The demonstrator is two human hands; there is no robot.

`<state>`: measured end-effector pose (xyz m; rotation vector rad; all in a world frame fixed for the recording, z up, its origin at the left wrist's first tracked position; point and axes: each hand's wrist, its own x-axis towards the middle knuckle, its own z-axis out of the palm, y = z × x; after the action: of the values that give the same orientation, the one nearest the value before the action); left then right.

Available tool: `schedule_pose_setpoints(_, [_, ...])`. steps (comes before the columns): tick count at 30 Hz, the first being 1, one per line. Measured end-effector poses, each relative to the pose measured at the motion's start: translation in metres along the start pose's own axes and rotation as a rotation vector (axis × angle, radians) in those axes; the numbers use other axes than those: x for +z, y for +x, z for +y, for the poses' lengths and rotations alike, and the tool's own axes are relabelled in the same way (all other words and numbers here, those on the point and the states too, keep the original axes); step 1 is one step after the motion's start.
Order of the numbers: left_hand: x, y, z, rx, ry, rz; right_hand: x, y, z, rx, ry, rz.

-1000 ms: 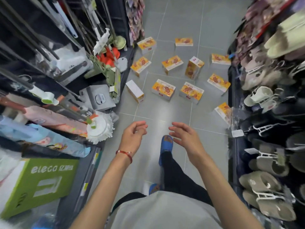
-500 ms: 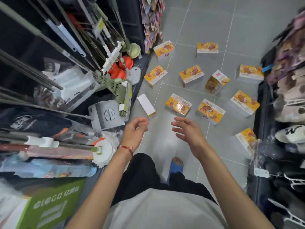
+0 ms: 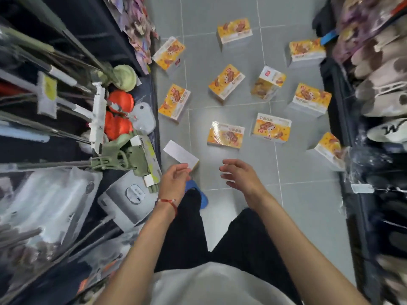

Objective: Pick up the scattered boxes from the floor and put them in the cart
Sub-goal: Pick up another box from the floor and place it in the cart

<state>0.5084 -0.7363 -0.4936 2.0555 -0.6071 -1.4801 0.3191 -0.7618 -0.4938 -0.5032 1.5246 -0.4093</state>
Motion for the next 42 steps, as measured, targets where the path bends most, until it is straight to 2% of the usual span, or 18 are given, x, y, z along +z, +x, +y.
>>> schedule_pose_setpoints(10, [-0.001, 0.169, -0.011, -0.159, 0.257, -0.076, 0.052, 0.125, 0.025, 0.162, 0.141, 0.105])
schedule_pose_setpoints(23, [0.024, 0.388, -0.12, -0.253, 0.716, -0.051, 0.097, 0.334, 0.128, 0.355, 0.141, 0.154])
schedule_pose_setpoints(29, [0.03, 0.493, -0.171, -0.266, 0.689, 0.059, 0.124, 0.437, 0.192, 0.384, 0.004, 0.209])
schedule_pose_setpoints(34, [0.025, 0.565, -0.209, -0.265, 0.689, 0.156, 0.144, 0.514, 0.231, 0.453, 0.046, 0.238])
schedule_pose_setpoints(39, [0.021, 0.625, -0.23, -0.343, 0.686, 0.098, 0.157, 0.561, 0.262, 0.595, 0.105, 0.152])
schedule_pose_setpoints(42, [0.019, 0.643, -0.227, -0.568, 0.516, -0.044, 0.158, 0.58, 0.276, 0.708, 0.194, -0.016])
